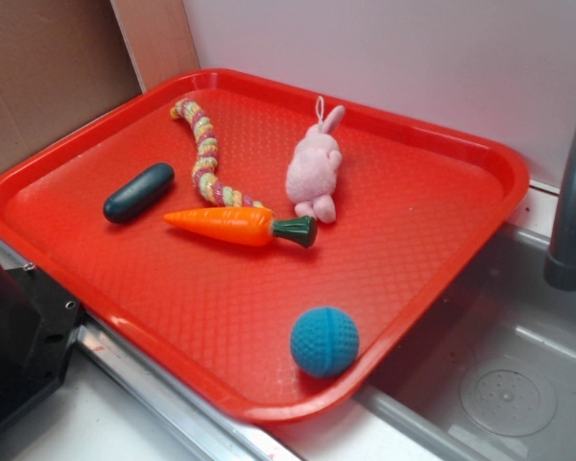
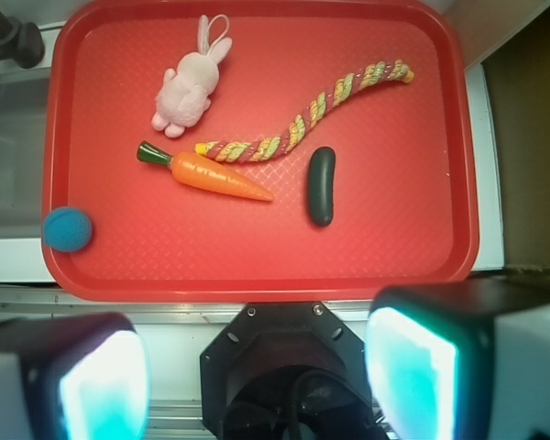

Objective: Grab the blue ball.

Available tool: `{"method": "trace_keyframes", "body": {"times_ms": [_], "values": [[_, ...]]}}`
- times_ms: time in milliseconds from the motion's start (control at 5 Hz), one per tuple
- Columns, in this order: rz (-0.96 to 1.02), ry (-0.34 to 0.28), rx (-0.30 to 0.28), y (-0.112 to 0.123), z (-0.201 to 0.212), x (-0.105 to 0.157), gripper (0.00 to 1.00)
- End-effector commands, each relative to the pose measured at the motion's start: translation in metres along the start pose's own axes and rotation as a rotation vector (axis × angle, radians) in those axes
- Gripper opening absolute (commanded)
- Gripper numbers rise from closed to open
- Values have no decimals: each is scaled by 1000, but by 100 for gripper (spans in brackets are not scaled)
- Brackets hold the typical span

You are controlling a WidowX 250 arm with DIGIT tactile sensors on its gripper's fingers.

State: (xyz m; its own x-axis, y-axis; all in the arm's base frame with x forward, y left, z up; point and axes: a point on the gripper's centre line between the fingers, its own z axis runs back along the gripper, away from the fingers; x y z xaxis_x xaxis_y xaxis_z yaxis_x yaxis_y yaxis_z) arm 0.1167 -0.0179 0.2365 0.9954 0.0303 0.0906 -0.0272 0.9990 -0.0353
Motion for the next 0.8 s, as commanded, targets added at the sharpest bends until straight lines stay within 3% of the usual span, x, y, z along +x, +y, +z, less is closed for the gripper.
{"method": "trace_keyframes", "body": {"times_ms": [0,400,600], "values": [[0,0,0,0,0,0,100],[-291,-57,48,-22,-20,20,100],[-530,-102,-1,-38,-34,22,100]]}}
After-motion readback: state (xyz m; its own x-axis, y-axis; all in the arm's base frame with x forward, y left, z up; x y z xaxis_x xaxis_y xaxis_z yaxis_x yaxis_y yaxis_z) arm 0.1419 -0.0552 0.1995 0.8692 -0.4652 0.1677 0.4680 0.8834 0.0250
